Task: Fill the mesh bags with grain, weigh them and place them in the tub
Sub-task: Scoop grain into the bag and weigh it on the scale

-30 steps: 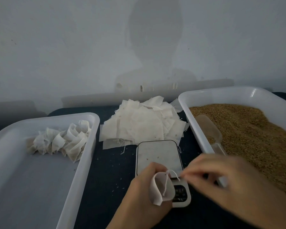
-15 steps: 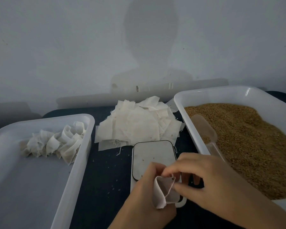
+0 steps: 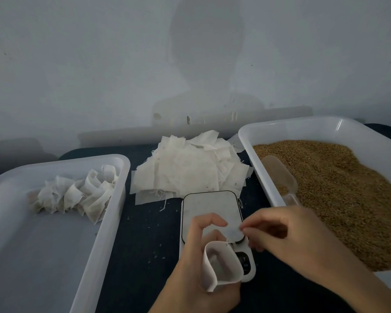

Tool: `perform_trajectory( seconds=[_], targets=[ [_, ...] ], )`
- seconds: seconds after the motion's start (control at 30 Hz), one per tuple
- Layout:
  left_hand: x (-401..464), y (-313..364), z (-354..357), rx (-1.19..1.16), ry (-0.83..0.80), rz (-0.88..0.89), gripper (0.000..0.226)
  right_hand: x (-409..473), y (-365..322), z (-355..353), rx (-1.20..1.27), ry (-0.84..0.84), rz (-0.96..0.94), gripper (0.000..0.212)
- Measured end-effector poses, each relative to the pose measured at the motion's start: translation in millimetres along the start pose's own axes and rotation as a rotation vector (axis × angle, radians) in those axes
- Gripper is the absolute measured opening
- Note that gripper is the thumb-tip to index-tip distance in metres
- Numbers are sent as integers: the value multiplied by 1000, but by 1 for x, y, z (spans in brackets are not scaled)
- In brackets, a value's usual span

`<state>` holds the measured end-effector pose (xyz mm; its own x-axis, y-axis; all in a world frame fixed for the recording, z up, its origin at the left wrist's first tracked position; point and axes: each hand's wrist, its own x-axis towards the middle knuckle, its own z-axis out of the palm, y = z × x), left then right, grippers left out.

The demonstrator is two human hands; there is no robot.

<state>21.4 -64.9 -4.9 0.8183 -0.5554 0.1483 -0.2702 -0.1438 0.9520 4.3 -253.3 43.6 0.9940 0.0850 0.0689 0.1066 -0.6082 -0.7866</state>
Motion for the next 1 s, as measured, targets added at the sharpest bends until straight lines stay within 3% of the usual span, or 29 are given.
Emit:
perform_trajectory(
  seconds=[0.1,0.17,0.23,0.3,0.4,0.6,0.73,0.9,1.0],
  targets=[
    [-4,5,-3,38,-5,39,58,4,6,-30,16,201,-11,14],
    [-4,5,-3,127,4,16,45,16,27,-57,-203,255,81,20],
    [-3,4,-2,179,12,-46,34,33,53,-74,-563,34,346,34],
    [-1,1,1,198,32,-97,34,45,75,-73,-716,-236,545,49],
    [2,-1,2,161,34,-136,36,53,89,-59,-747,-325,545,44],
    [7,2,-5,116,114,-134,39,50,93,-93,-759,-108,495,17],
    [7,5,-10,82,165,-116,37,37,92,-153,-785,19,467,29],
    [5,4,-9,48,184,-104,40,27,79,-169,-707,-300,666,26],
    [6,3,-6,62,176,-115,41,32,80,-134,-687,-302,635,26]
  ],
)
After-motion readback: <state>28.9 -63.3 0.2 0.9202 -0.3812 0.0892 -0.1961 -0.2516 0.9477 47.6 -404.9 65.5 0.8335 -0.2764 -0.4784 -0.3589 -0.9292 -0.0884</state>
